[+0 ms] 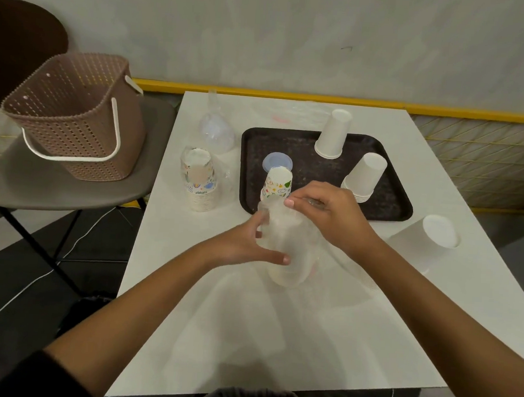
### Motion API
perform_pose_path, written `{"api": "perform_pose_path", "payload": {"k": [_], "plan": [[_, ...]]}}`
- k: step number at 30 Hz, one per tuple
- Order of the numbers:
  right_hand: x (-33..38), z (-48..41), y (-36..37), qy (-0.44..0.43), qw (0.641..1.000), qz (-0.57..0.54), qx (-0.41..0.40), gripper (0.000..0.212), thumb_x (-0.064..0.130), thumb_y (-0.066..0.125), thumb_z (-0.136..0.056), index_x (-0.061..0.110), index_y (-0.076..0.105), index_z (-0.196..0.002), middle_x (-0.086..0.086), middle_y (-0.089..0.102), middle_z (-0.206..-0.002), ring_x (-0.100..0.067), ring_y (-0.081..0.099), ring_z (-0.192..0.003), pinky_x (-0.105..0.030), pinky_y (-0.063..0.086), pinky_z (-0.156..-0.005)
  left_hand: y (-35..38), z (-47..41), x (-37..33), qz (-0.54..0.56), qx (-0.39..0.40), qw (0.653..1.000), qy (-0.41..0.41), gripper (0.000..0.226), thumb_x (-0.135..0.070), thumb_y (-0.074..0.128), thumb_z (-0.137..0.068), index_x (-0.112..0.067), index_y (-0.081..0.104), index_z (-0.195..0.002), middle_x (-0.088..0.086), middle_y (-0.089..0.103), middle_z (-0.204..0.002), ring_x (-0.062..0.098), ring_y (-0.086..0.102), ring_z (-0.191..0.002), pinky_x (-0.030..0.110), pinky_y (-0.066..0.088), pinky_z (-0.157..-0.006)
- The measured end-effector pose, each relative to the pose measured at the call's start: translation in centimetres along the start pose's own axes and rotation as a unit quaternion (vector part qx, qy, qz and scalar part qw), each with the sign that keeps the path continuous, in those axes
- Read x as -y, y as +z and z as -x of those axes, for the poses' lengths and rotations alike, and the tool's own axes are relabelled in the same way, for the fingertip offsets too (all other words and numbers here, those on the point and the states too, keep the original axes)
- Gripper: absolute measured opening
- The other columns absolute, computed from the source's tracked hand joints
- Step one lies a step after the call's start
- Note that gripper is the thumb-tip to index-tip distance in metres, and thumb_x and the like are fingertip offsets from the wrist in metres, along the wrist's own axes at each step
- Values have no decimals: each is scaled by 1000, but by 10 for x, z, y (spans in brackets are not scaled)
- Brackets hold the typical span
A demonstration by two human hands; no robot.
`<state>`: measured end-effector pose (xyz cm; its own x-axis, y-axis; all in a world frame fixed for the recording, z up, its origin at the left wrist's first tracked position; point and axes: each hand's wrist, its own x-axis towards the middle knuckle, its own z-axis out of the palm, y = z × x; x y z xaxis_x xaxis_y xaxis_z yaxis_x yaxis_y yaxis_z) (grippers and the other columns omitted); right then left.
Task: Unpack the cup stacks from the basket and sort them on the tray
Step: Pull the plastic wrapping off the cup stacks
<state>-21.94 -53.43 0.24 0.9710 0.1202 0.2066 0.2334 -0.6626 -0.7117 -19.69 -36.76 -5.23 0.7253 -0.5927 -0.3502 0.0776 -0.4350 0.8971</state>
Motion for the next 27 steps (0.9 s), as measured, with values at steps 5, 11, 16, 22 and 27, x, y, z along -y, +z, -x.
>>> {"api": "perform_pose_path", "payload": {"k": [5, 11, 16, 22, 27], "plan": [[17, -2, -5, -13, 998, -48, -43, 15, 19, 66, -83, 7, 73, -89, 10, 64, -75, -6, 58, -74, -16, 45, -68, 15, -10, 1, 56, -33, 996, 68, 106, -32, 85, -60, -28, 19, -143, -9, 45, -137, 5, 45, -125, 24, 44, -102], [36, -8, -15, -6, 996, -74, -57, 11, 19, 63, -85, 11, 71, -88, 10, 63, -74, -14, 59, -76, -18, 47, -69, 15, -9, 4, 68, -56, 995, 39, 81, -26, 84, -63, -27, 34, -126, -9, 50, -127, 8, 49, -118, 26, 45, -96], [45, -10, -17, -6, 997, -63, -48, 5, 24, 63, -85, 28, 62, -83, 23, 57, -74, -6, 59, -77, -15, 47, -73, 21, -7, 8, 50, -55, 997, 37, 89, -20, 82, -66, -27, 28, -137, -11, 50, -124, 10, 49, -118, 26, 45, -96], [52, -16, -23, -20, 994, -72, -75, 5, 21, 63, -86, 21, 68, -86, 21, 59, -76, -6, 58, -77, -20, 48, -74, 21, -17, -6, 73, -92, 989, 87, 81, -15, 82, -67, -29, 31, -129, -11, 52, -122, 2, 50, -112, 13, 46, -84], [49, -17, -31, -5, 994, -55, -93, 7, 23, 61, -86, 20, 66, -90, 24, 56, -76, 6, 56, -75, -6, 43, -71, 21, -22, -15, 65, -96, 988, 98, 74, -25, 84, -63, -33, 38, -121, -8, 55, -118, 6, 54, -109, 18, 47, -87]]}}
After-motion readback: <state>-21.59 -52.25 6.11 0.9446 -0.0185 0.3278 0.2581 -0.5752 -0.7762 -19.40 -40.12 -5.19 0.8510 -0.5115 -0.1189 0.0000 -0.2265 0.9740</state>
